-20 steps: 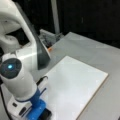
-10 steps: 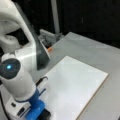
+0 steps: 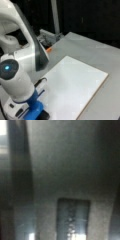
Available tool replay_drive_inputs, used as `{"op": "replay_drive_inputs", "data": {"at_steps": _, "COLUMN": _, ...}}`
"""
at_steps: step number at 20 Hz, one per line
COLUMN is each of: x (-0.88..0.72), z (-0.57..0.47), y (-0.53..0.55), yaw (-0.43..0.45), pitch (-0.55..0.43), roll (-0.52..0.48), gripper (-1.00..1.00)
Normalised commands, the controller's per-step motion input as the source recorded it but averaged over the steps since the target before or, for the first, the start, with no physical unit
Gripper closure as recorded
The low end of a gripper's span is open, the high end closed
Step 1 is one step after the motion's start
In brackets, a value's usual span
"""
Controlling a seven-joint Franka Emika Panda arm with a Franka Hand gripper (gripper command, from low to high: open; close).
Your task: Erasing curve lines
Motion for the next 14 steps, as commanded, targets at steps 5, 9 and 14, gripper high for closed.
{"op": "replay_drive_inputs", "data": {"at_steps": 5, "x": -0.08, "z": -0.16, "y": 0.0, "yaw": -0.061, "pitch": -0.121, "roll": -0.008, "gripper": 1.0}}
{"op": "replay_drive_inputs", "data": {"at_steps": 9, "x": -0.09, "z": -0.11, "y": 0.0, "yaw": -0.068, "pitch": -0.141, "roll": -0.019, "gripper": -1.0}}
{"op": "replay_drive_inputs", "data": {"at_steps": 14, "x": -0.12, "z": -0.06, "y": 0.05, "yaw": -0.091, "pitch": -0.131, "roll": -0.024, "gripper": -1.0}}
